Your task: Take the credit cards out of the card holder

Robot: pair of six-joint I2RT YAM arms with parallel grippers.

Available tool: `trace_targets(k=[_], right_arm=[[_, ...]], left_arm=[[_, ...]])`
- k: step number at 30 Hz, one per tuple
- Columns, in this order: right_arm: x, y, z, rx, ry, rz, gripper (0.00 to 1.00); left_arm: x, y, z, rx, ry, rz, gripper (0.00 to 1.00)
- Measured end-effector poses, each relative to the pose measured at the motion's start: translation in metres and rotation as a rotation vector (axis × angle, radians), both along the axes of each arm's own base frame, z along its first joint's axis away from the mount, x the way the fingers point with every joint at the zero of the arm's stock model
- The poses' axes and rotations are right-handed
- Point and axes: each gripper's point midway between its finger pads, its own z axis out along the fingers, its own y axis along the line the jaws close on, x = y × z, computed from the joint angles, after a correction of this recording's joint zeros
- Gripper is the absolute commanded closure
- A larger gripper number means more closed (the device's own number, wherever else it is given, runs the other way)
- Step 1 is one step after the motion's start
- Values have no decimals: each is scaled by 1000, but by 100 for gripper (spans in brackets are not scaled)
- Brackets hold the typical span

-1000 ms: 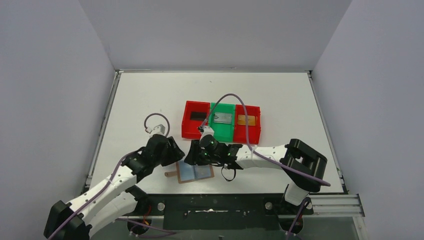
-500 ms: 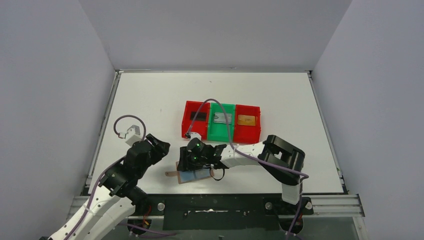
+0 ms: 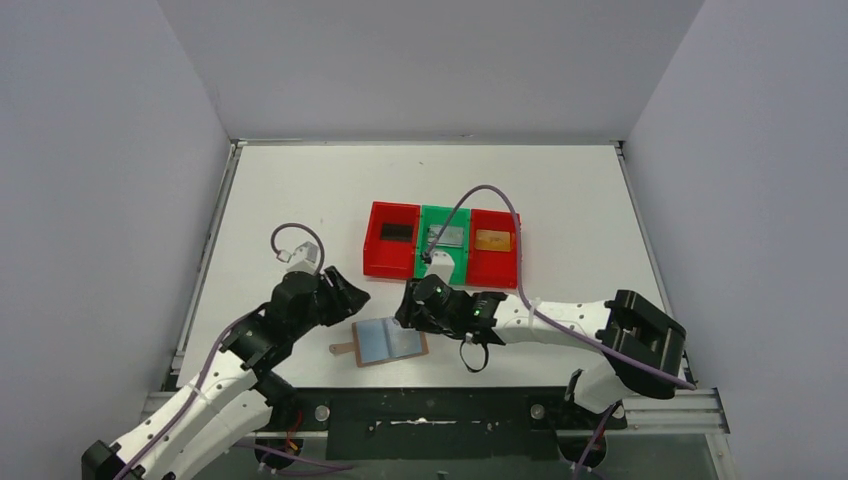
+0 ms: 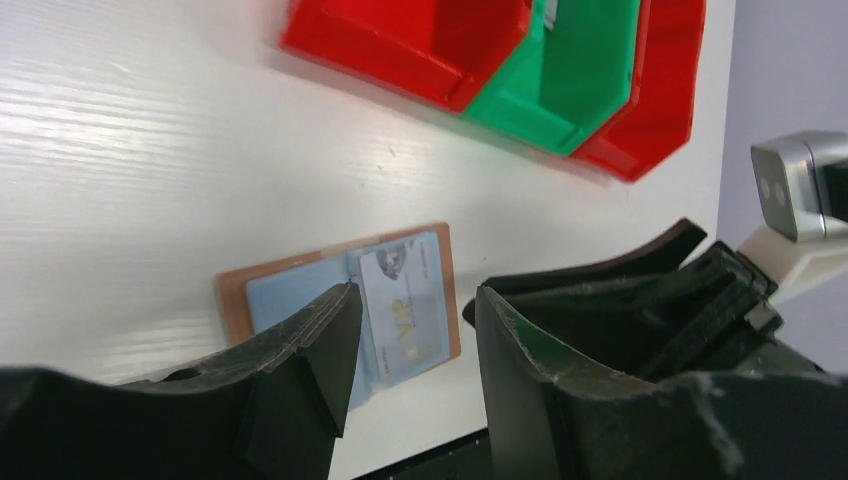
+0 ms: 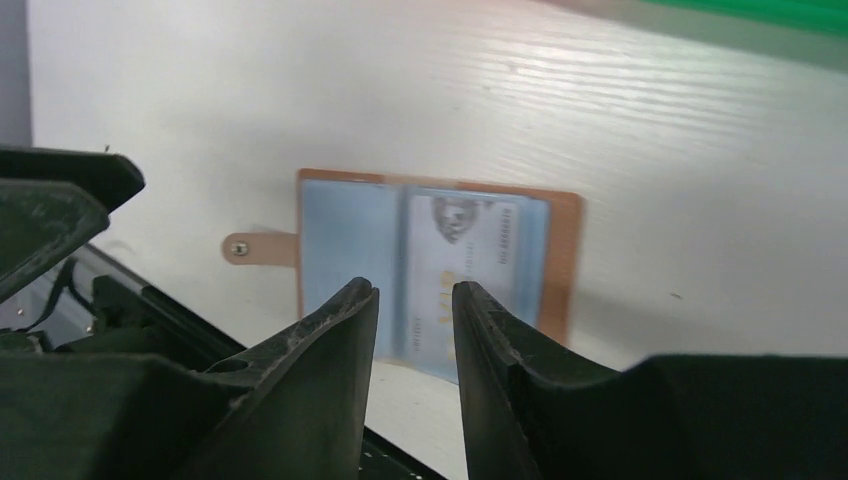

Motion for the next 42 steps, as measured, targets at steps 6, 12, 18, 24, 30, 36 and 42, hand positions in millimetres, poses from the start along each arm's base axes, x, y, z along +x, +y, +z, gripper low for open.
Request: trace_targets(k=[6, 12, 18, 24, 30, 36, 42], right_arm=[[0, -37, -36, -70, 61, -59, 67], [-5, -30, -40, -46, 81, -33, 67], [-7, -25, -49, -43, 101, -13, 68], [-11, -25, -61, -65, 126, -2, 70], [-10, -22, -63, -57, 138, -11, 78], [-10, -21, -66, -54, 153, -27, 82], [-11, -20, -67, -49, 160, -34, 83]], left_arm=[[-9, -44, -32, -50, 122, -209, 58], [-22, -59, -49, -68, 200, -306, 58], [-29, -63, -54, -85, 219, -342, 59], [-37, -61, -68, -74, 259, -352, 59], [-46, -59, -87, -60, 309, -364, 63], [-52, -60, -101, -41, 354, -375, 66], [-53, -56, -113, -18, 375, -353, 69]])
